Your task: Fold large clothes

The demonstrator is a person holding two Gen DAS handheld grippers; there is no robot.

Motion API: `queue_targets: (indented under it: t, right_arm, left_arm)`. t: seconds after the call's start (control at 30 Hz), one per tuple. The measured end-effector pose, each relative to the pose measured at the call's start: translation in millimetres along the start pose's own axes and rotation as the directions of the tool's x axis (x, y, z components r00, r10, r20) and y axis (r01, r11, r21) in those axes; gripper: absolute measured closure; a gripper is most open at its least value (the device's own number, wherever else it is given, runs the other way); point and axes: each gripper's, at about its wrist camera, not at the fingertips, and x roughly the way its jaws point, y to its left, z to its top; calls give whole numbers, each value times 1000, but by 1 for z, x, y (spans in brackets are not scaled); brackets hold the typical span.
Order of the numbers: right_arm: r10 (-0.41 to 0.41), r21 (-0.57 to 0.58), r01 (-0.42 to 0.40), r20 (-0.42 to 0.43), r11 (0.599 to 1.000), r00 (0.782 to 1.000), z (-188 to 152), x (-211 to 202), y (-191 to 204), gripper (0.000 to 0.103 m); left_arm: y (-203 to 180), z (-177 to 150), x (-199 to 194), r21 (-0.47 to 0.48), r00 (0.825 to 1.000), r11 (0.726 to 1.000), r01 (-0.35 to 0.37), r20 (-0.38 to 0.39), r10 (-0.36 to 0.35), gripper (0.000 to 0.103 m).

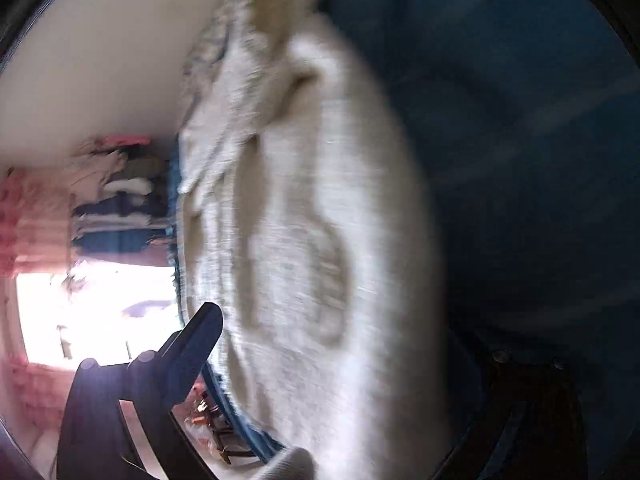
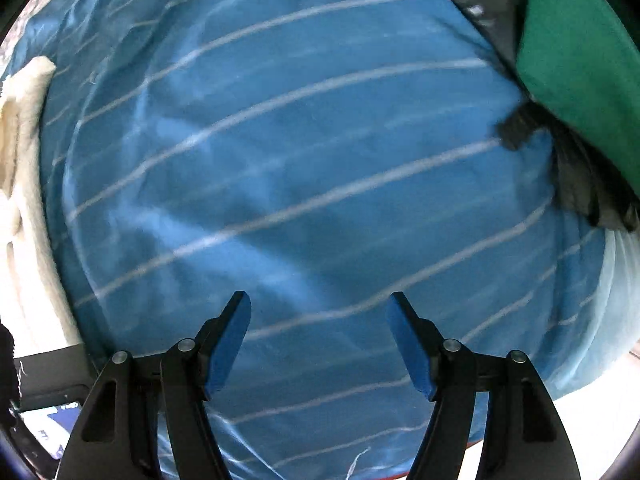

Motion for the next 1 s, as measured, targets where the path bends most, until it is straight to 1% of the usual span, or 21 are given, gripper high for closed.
queue_targets:
  t: [0.1, 0.13, 0.17, 0.2, 0.23, 0.27, 0.37, 0.43, 0.47, 0.5, 0.53, 0.57, 0.6, 0.67, 0.7, 0.73, 0.77, 0.8, 0.83, 0.93, 1.0]
  right_arm:
    - [37, -33, -37, 7, 999, 999, 11, 1, 21, 31]
    - [70, -51, -70, 2, 996, 998, 16, 4, 31, 31]
    - [126, -65, -126, -1, 990, 992, 22, 5, 41, 31]
    - [187, -76, -186, -2, 980, 982, 28, 6, 48, 31]
    - [279, -87, -279, -8, 956, 960, 35, 7, 59, 31]
    - [353, -94, -353, -18, 931, 935, 41, 7, 68, 31]
    - [596, -121, -602, -88, 789, 798, 65, 10, 106, 16]
    - [743, -102, -756, -141, 647, 655, 82, 10, 132, 15]
    - [770, -92, -784, -152, 614, 620, 80, 12, 144, 15]
    - [802, -80, -818, -164, 569, 574, 86, 12, 154, 15]
    - [822, -73, -840, -174, 538, 542, 93, 13, 163, 14]
    - [835, -54, -853, -179, 520, 520, 101, 17, 177, 14]
    - [838, -36, -855, -182, 517, 515, 106, 22, 187, 14]
    - [829, 14, -845, -203, 535, 521, 123, 34, 208, 15]
    - [840, 50, -848, -183, 527, 511, 125, 38, 214, 26]
    - [837, 66, -842, -174, 535, 519, 126, 38, 219, 43]
    - [820, 72, -823, -169, 563, 546, 138, 37, 217, 67]
    - [814, 77, -814, -144, 576, 563, 130, 34, 233, 72]
    - [803, 68, -803, -125, 593, 582, 127, 23, 235, 75]
    - [772, 9, -775, -92, 632, 629, 113, -23, 243, 77]
    - [744, -61, -748, -72, 661, 664, 100, -59, 249, 78]
  left_arm:
    - [24, 8, 20, -80, 999, 997, 13, -47, -17, 1]
    - [31, 10, 24, -103, 998, 994, 23, -51, -29, 17]
    - [41, 10, 28, -134, 996, 989, 57, -55, -65, 49]
    - [54, 10, 31, -177, 990, 977, 118, -54, -130, 68]
    - [64, 9, 31, -208, 986, 967, 149, -46, -161, 86]
    - [76, 7, 32, -239, 983, 957, 168, -37, -182, 87]
    - [105, 4, 31, -280, 971, 932, 228, -5, -239, 88]
    - [114, 2, 29, -290, 965, 923, 254, 10, -262, 88]
    - [121, 0, 30, -292, 961, 918, 268, 19, -274, 88]
    - [124, 0, 31, -292, 959, 915, 277, 26, -282, 88]
    - [130, -2, 33, -298, 954, 908, 295, 34, -299, 88]
    - [135, -4, 35, -304, 949, 901, 310, 40, -313, 88]
    - [141, -6, 39, -304, 945, 897, 321, 44, -324, 88]
    - [146, -9, 44, -318, 934, 881, 349, 49, -353, 88]
    - [147, -11, 44, -321, 929, 875, 363, 49, -368, 88]
    - [151, -12, 48, -323, 918, 863, 389, 51, -394, 88]
    - [157, -13, 51, -331, 907, 849, 411, 57, -417, 88]
    - [164, -13, 54, -333, 895, 836, 437, 67, -441, 88]
    - [169, -15, 54, -334, 886, 826, 454, 72, -458, 88]
    - [199, -20, 64, -366, 837, 763, 533, 95, -540, 87]
    - [230, -26, 75, -400, 791, 701, 590, 115, -600, 86]
